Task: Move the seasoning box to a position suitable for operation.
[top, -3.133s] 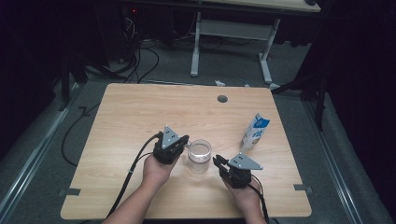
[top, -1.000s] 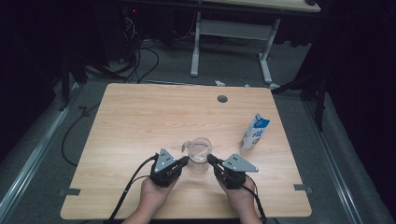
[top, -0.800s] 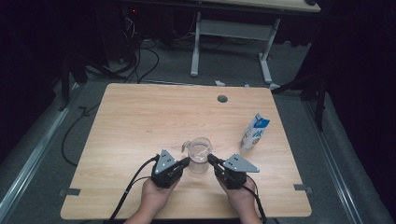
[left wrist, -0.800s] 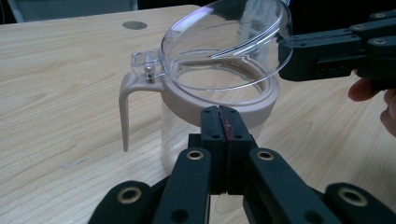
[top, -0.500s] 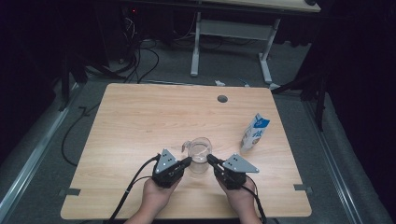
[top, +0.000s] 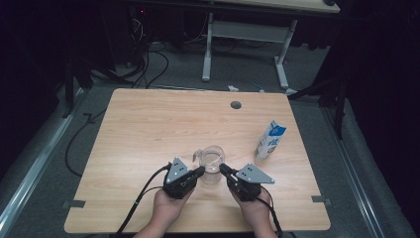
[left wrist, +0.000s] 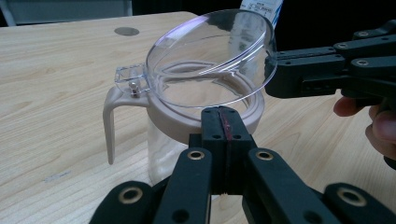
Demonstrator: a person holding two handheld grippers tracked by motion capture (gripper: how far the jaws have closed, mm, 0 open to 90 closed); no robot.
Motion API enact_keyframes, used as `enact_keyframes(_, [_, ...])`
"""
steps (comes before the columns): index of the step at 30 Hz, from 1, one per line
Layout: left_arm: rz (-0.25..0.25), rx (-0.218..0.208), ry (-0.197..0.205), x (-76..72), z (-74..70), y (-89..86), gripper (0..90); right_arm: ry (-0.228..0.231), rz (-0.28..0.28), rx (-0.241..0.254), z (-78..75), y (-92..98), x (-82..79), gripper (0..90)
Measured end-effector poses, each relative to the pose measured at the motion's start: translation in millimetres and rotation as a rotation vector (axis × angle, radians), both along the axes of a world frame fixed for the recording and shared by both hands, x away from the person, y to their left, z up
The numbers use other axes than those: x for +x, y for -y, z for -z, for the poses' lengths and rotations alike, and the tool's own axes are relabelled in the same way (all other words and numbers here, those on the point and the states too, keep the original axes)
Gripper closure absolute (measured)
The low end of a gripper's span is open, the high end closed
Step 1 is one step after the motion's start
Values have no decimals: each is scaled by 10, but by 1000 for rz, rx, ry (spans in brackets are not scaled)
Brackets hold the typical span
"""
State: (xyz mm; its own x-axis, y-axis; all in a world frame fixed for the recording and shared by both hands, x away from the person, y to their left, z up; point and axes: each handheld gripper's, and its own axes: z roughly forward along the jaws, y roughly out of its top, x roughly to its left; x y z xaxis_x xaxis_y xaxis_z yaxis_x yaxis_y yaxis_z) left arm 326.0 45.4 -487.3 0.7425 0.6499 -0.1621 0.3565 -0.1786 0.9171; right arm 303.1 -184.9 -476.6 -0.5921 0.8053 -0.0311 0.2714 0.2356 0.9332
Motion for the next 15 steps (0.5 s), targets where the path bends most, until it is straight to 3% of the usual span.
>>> enact_keyframes(9, [0,-16,1,-10,-7,10,897,-15,23,-1,28,14,49,877])
enact_keyframes(15, [-2,-19,1,-10,-9,18,898,3,18,-2,47,7,71,870])
